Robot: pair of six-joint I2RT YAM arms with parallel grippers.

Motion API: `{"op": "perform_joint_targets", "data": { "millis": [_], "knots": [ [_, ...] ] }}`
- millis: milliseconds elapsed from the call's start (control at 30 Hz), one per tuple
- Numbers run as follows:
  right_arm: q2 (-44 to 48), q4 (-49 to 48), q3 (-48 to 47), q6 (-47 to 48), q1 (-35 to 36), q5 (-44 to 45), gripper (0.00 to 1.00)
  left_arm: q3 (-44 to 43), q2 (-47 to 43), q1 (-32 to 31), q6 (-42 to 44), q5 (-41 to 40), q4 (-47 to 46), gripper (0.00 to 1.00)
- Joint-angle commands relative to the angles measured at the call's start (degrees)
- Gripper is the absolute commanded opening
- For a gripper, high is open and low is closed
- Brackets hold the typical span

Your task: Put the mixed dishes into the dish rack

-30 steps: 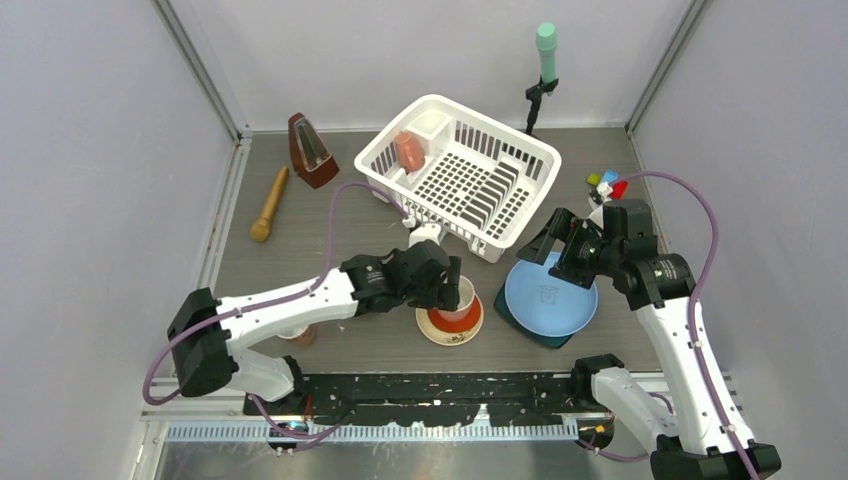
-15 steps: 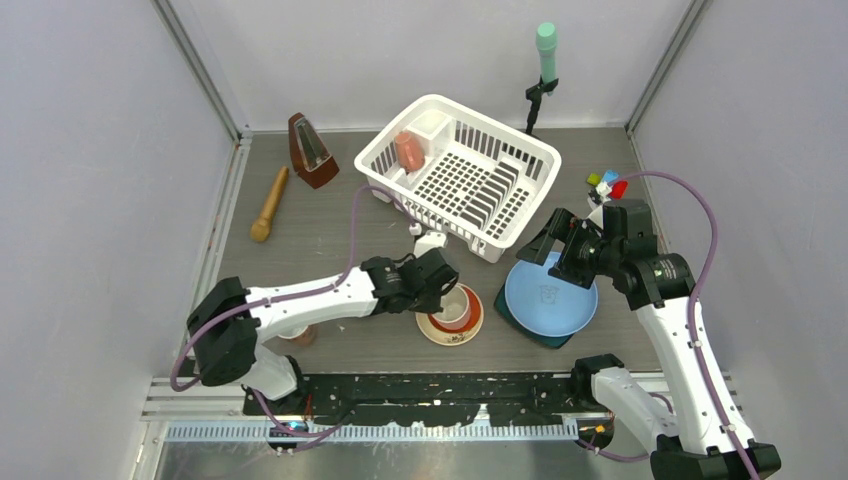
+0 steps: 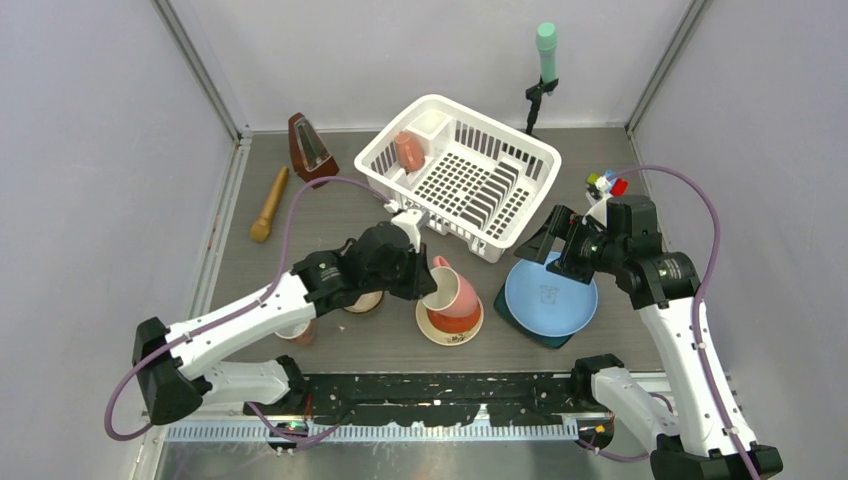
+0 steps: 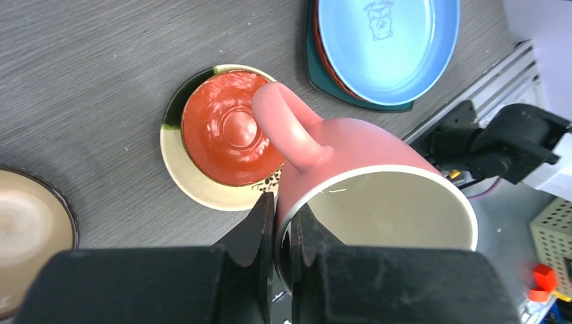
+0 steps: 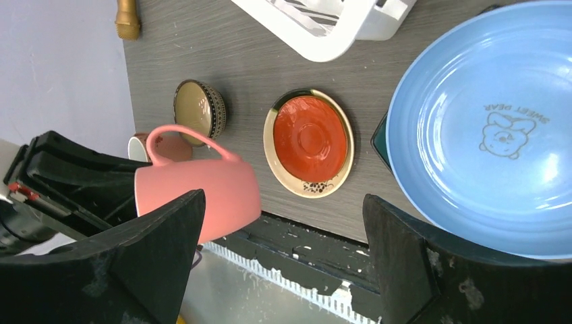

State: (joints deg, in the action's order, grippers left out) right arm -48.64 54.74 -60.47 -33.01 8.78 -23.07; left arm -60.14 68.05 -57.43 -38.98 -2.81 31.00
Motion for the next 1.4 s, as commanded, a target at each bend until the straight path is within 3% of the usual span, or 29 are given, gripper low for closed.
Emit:
{"op": "perform_joint_targets", "data": {
  "millis": [0,167,400,567,633,800,967,1133,1367],
  "knots": [
    [0.52,-1.43,-4.37,4.00,-0.26,-0.63,0.93,0.36,-3.64,2.05,-0.65,7.89,-8.29,0.00],
    [0.64,-2.09,-5.16,3.42,-0.25,0.85,0.93,0.19,-3.31,2.06,-1.87,11.88,-10.03,0.00],
    [1.36,-8.38,-3.91,-0.63,-0.25,-7.66,0.93,5.45,-4.20,2.14,-1.54,24.33,-25.48,0.00],
    [1.82,-9.09,-4.61,-2.19,-0.25,-9.57,0.93,4.79,-4.06,2.13,2.88,24.04,-26.51,0.00],
    [1.30,-8.49,-5.19,-2.78,-0.25,-9.57,0.93,4.94,-3.76,1.81,7.16,20.13,-26.40,0.00],
    [-1.90,-5.50,-8.50,-5.89,-0.25,-8.00,0.92,0.31,-2.29,-3.12,26.35,4.53,-18.24,0.00],
    [-5.01,-3.50,-11.27,-11.02,-0.25,-10.05,0.92,1.55,-3.80,-7.83,43.40,-8.10,-24.21,0.00],
    [-4.72,-4.84,-10.44,-13.10,-0.25,-11.75,0.93,5.72,-6.46,-8.26,60.57,-6.05,-34.36,0.00],
    [-7.72,-4.81,-9.73,-22.94,-0.12,-13.69,0.98,5.03,-4.35,-8.27,92.13,0.00,-32.79,0.00]
  ]
}}
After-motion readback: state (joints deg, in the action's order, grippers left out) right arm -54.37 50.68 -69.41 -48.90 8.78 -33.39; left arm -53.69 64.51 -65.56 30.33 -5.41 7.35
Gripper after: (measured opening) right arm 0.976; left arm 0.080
